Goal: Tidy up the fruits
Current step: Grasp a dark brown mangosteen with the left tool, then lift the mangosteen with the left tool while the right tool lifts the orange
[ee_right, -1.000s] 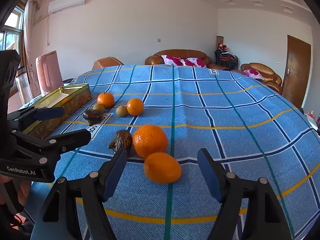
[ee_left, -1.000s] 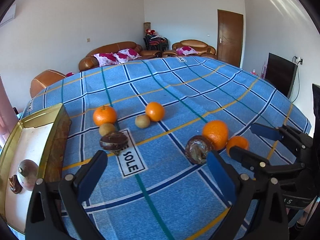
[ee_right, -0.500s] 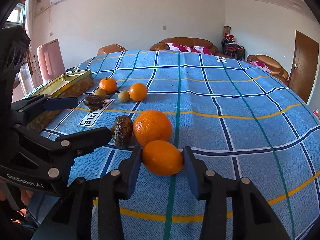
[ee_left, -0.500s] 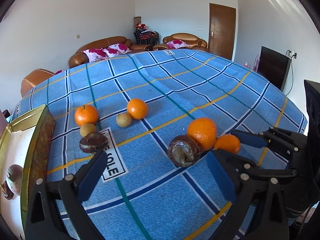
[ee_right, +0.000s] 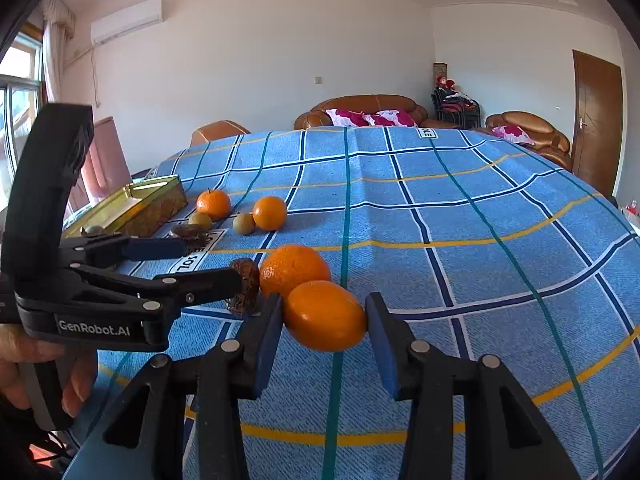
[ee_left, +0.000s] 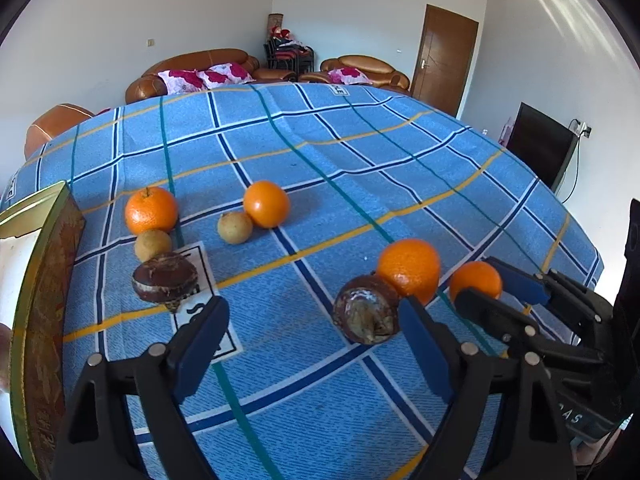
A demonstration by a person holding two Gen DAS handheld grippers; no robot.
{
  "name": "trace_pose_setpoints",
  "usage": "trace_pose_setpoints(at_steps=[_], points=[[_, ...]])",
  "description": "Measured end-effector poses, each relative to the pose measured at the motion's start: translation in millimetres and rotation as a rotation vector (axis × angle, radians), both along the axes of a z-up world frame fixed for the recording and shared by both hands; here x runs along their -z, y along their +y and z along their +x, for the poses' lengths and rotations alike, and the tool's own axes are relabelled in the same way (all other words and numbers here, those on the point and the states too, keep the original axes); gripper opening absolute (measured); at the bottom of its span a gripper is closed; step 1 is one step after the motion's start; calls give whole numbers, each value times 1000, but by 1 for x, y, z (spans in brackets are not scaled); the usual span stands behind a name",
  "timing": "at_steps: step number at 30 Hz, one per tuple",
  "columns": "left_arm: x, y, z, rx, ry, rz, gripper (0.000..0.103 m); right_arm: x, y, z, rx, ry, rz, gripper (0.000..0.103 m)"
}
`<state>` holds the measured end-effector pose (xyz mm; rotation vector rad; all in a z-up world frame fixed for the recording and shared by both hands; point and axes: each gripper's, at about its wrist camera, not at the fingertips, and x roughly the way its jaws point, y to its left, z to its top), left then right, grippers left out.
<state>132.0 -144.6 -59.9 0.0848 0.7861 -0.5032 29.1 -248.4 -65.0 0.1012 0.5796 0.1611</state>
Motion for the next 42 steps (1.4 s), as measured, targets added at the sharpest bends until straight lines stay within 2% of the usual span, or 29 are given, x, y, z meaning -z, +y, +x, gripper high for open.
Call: trace_pose_setpoints(at_steps=[4, 7, 10, 12, 14, 18, 26, 34, 42], points=[[1, -9, -3, 31, -6, 25, 87, -2, -4, 1, 19, -11, 29, 44], [4, -20, -3, 78, 8, 47, 82, -2, -4, 0, 24, -16, 29, 44], [10, -29, -1, 130, 48, 63, 65, -2, -5, 1, 22, -14, 32, 44], [13, -34, 1, 170, 75, 64, 48, -1, -5, 2, 20, -14, 26, 44], [14, -34, 2, 183, 88, 52, 43, -1, -5, 2, 20, -14, 24, 44], [11, -28, 2, 180, 89, 8, 42, -1, -4, 2, 16, -16, 17, 44], [0, -5, -4, 105, 25, -64, 42, -2, 2, -1, 14, -38, -23, 44], [-11, 2, -15, 45, -85, -51, 42, -4, 5, -8, 6, -79, -46, 44], [-17, 13, -20, -7, -136, -74, 42, -5, 7, -12, 3, -110, -60, 44]])
